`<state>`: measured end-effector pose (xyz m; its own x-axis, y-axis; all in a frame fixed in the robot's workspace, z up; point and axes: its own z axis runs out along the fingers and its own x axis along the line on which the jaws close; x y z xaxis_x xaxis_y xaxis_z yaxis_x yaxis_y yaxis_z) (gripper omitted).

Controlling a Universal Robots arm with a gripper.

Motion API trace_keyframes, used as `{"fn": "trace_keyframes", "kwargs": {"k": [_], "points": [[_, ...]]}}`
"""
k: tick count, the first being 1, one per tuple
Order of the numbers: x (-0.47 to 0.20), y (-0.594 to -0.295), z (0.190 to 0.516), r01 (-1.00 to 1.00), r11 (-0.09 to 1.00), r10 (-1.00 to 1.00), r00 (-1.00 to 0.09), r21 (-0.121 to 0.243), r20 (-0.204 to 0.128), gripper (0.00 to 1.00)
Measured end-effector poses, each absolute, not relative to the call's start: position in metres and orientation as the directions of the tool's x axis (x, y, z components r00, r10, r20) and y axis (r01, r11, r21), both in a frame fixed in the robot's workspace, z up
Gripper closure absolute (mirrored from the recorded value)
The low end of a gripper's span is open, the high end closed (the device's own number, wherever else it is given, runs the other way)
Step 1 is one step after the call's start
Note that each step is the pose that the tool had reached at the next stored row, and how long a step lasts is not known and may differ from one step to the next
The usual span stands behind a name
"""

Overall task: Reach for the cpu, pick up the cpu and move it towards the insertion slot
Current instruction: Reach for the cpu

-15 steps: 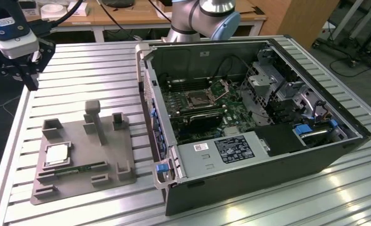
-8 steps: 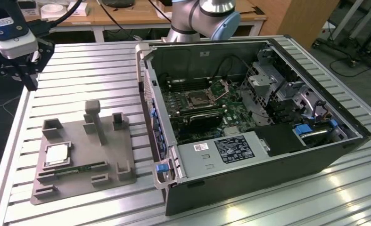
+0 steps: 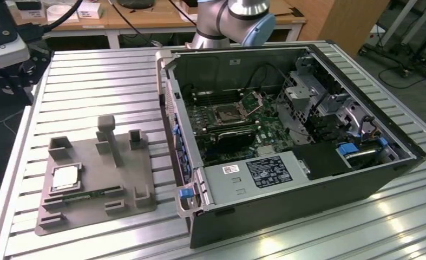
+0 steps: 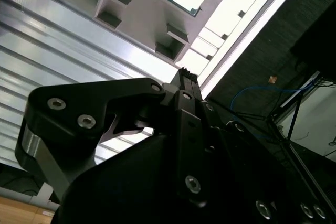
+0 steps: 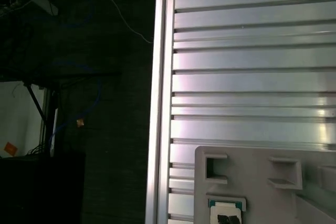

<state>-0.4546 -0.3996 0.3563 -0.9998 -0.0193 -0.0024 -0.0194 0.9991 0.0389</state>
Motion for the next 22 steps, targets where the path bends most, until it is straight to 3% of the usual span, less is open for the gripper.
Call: {"fn": "trace_keyframes", "kwargs": {"k": [15, 22], "points": [[-0.465, -0.4, 0.355, -0.019, 0.999, -0.019, -1.0, 0.042, -0.003, 0.89], [-0.465, -0.415, 0.346, -0.024, 0.999, -0.024, -1.0, 0.044, -0.002, 0.89]]}}
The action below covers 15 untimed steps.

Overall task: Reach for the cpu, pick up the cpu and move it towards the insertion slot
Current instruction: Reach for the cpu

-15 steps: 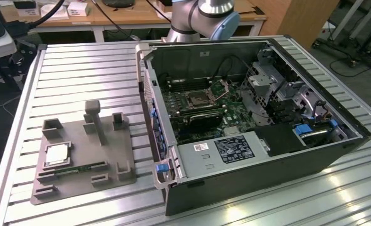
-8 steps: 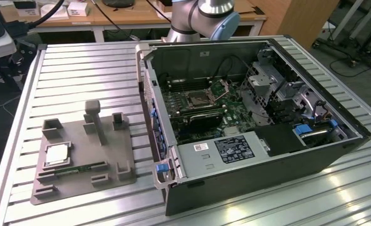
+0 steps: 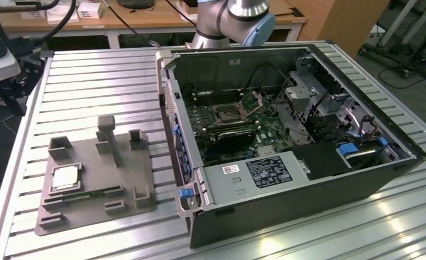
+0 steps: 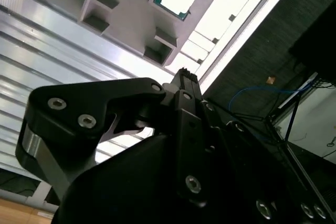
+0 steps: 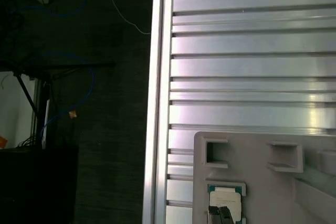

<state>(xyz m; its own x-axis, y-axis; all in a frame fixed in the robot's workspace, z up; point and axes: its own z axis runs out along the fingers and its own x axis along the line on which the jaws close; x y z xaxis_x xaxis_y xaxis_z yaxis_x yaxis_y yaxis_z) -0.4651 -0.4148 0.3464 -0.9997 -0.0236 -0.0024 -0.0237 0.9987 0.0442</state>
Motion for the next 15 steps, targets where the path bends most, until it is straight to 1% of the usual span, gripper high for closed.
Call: {"fn": "trace_keyframes", "kwargs": {"k": [11, 12, 13, 14, 15], "points": [[-0.465, -0.421, 0.326, -0.03, 0.999, -0.03, -1.0, 0.044, -0.002, 0.89], [-0.465, -0.421, 0.325, -0.03, 0.999, -0.03, -1.0, 0.044, -0.002, 0.83], [-0.465, -0.421, 0.324, -0.03, 0.999, -0.03, -1.0, 0.044, -0.002, 0.83], [-0.465, -0.421, 0.324, -0.03, 0.999, -0.03, -1.0, 0.044, -0.002, 0.76], [-0.465, -0.421, 0.323, -0.03, 0.999, -0.03, -1.0, 0.044, -0.002, 0.76]]}}
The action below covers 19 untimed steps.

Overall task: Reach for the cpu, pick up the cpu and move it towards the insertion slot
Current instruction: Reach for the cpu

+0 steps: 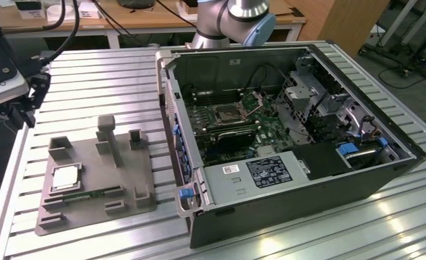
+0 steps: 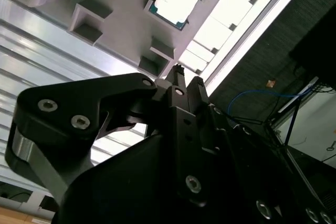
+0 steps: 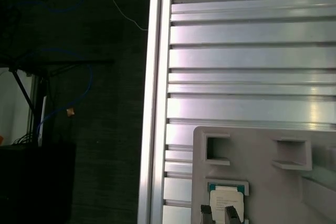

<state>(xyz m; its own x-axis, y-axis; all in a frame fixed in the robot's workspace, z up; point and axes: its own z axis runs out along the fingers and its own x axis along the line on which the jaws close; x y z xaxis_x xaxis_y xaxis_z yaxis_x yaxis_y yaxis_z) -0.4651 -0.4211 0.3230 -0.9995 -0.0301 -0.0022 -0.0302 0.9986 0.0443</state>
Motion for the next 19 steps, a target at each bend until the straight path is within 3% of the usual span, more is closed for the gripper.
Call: {"fn": "trace_keyframes", "kwargs": {"k": [4, 7, 11, 14, 19], "points": [[-0.4651, -0.4214, 0.3203, -0.03, 0.999, -0.03, -1.0, 0.044, -0.002, 0.75], [-0.4651, -0.4215, 0.3185, -0.03, 0.999, -0.03, -1.0, 0.044, -0.002, 0.63], [-0.4651, -0.4216, 0.3164, -0.03, 0.999, -0.03, -1.0, 0.044, -0.002, 0.62], [-0.4651, -0.4216, 0.3155, -0.03, 0.999, -0.03, -1.0, 0.044, -0.002, 0.49], [-0.4651, -0.4216, 0.3151, -0.03, 0.999, -0.03, -1.0, 0.044, -0.002, 0.49]]}}
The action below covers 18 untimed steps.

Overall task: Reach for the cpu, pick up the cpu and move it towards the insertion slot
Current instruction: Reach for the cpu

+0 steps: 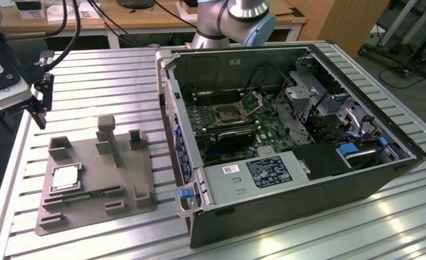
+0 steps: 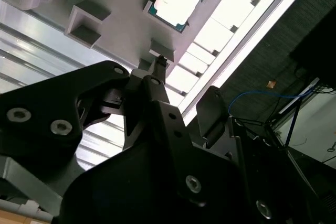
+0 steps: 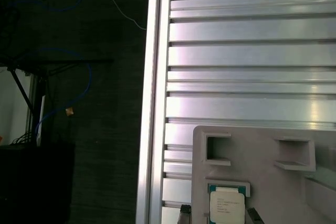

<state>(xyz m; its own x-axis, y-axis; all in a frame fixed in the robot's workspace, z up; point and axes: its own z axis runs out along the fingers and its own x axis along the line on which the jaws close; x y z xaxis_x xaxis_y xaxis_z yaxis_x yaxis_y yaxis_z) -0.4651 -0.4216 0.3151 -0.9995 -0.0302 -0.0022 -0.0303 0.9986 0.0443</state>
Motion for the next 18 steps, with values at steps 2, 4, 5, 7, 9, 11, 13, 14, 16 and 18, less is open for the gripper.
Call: {"fn": "trace_keyframes", "kwargs": {"k": [2, 4, 5, 7, 9, 11, 13, 14, 16, 18], "points": [[-0.4651, -0.4216, 0.315, -0.03, 0.999, -0.03, -1.0, 0.044, -0.002, 0.49], [-0.4651, -0.4216, 0.315, -0.03, 0.999, -0.03, -1.0, 0.044, -0.002, 0.49], [-0.4651, -0.4216, 0.315, -0.03, 0.999, -0.03, -1.0, 0.044, -0.002, 0.49], [-0.4651, -0.4216, 0.315, -0.03, 0.999, -0.03, -1.0, 0.044, -0.002, 0.49], [-0.4651, -0.4217, 0.315, -0.03, 0.999, -0.03, -1.0, 0.044, -0.002, 0.49], [-0.4651, -0.4216, 0.315, -0.03, 0.999, -0.03, -1.0, 0.044, -0.002, 0.49], [-0.4651, -0.4216, 0.3149, -0.03, 0.999, -0.03, -1.0, 0.044, -0.002, 0.49], [-0.4651, -0.4216, 0.3149, -0.03, 0.999, -0.03, -1.0, 0.044, -0.002, 0.49], [-0.4651, -0.4217, 0.3149, -0.03, 0.999, -0.03, -1.0, 0.044, -0.002, 0.48], [-0.4651, -0.4219, 0.3145, -0.03, 0.999, -0.03, -1.0, 0.044, -0.002, 0.43]]}}
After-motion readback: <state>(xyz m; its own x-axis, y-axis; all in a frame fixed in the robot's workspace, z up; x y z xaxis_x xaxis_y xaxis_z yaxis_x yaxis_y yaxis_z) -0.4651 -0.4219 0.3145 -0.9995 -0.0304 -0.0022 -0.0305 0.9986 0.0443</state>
